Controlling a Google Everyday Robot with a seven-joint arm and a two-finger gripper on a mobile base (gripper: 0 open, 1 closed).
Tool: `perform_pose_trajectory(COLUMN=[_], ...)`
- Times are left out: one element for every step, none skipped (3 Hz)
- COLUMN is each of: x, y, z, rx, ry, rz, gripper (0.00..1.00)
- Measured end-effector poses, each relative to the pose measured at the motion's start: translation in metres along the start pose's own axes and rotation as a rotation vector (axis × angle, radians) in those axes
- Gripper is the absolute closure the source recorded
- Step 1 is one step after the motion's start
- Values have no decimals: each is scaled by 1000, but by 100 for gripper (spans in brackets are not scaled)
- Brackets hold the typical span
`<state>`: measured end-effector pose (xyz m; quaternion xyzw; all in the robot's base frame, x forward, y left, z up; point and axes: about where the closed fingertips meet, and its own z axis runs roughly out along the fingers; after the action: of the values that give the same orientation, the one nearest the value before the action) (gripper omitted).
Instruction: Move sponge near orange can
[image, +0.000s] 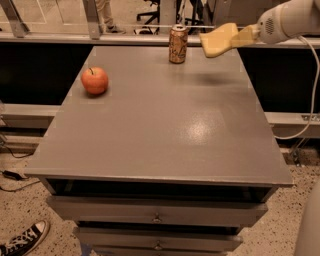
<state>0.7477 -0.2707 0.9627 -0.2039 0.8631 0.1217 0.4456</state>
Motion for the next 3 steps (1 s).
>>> perform_pose_trajectory(x=[0, 3, 7], y=[1, 6, 8], z=[38, 66, 82], rx=[12, 14, 14], ry=[10, 42, 70], rz=[25, 29, 37], gripper=[100, 100, 100])
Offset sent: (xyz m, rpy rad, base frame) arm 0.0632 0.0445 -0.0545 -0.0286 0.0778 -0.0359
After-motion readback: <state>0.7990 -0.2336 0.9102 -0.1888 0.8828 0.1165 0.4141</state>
